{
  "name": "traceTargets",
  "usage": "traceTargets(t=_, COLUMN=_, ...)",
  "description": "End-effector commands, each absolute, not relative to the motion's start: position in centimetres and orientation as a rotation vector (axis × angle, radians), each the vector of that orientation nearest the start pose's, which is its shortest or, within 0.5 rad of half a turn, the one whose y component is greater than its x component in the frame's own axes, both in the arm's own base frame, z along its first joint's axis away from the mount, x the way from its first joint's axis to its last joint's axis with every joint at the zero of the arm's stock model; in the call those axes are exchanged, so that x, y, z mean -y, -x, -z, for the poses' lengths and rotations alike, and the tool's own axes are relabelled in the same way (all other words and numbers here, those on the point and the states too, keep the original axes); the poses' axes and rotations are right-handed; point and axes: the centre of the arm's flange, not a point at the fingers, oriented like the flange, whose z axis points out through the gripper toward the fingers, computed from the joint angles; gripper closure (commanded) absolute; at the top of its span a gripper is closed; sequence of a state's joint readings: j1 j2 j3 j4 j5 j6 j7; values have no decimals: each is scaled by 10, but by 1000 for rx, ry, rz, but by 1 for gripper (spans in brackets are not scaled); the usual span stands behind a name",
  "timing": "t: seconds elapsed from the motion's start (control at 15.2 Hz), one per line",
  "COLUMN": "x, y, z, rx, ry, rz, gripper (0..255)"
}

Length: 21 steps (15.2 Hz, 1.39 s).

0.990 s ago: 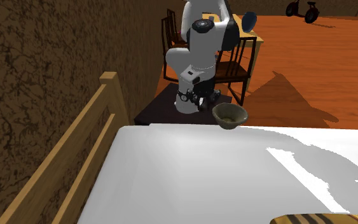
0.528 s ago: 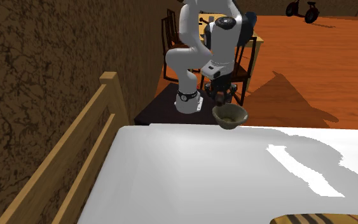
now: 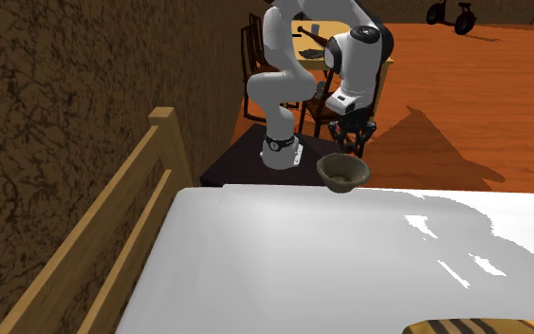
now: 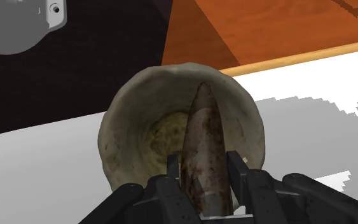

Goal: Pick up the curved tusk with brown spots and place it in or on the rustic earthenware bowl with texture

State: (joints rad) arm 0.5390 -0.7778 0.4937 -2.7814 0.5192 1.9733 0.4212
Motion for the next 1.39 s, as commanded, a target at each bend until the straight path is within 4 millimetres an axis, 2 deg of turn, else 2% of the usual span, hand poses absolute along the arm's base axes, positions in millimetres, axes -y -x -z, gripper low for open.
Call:
traceTargets(t=0.0, x=-282, y=-149, z=-384, rx=377, ry=3041, rz=-185, gripper=255)
traceTargets(t=0.66, x=-282, y=-149, z=-331, rx=377, ry=3041, rz=-185, gripper=255)
traceTargets(t=1.19, x=-282, y=-149, z=-331, rx=377, ry=3041, rz=-185, gripper=255)
traceTargets(t=1.25, x=-282, y=-149, z=-331, rx=377, ry=3041, rz=-185, gripper=0)
traceTargets(t=1.32, x=-282, y=-149, z=-331, rx=377, ry=3041, rz=-185, gripper=0)
